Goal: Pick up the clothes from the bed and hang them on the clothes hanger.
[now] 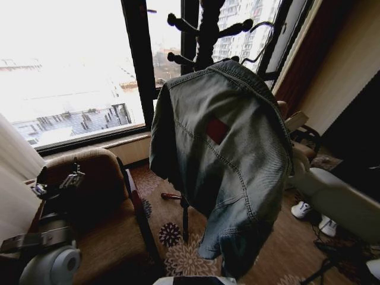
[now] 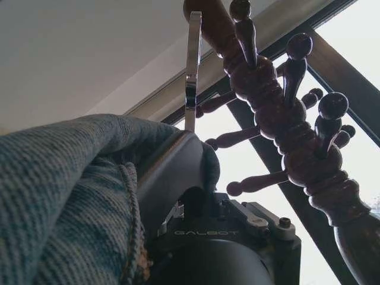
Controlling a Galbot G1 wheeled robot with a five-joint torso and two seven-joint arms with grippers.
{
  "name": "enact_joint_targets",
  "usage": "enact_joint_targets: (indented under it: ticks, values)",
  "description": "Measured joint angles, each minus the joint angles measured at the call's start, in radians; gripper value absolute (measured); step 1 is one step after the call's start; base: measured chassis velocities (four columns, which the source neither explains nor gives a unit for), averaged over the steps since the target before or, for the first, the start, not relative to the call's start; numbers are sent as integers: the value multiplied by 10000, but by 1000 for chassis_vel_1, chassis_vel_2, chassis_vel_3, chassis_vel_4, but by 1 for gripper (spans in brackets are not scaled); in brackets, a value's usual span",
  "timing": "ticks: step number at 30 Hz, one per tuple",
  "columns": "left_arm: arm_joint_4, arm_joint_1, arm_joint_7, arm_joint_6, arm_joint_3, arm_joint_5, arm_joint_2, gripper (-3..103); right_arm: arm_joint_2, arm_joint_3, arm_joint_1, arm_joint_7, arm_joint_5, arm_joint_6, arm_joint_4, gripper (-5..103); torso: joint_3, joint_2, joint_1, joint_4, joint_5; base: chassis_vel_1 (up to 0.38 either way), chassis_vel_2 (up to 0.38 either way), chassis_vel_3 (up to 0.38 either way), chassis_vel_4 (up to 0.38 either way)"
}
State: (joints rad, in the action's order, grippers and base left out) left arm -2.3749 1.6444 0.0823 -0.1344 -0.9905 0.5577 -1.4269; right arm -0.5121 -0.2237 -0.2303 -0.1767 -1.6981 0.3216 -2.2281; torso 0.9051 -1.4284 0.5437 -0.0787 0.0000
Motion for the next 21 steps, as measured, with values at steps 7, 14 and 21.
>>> enact_joint_targets:
  ticks: [7,14,21]
  values:
    - [-19,36,0,-2,-61,33,8,100,405,29,-392,-182,1067,145,631,20,0,-1,0,-2,1,0,0,0,0]
    - [-44,53,-4,-8,-30,3,-51,100,505,128,-556,-55,1480,567,1188,20,1,-1,0,-4,3,0,0,0,0]
    - [-64,36,-15,-8,36,-66,-135,100,261,-78,-273,-575,1889,591,575,20,0,-2,-1,-1,-3,0,0,0,0]
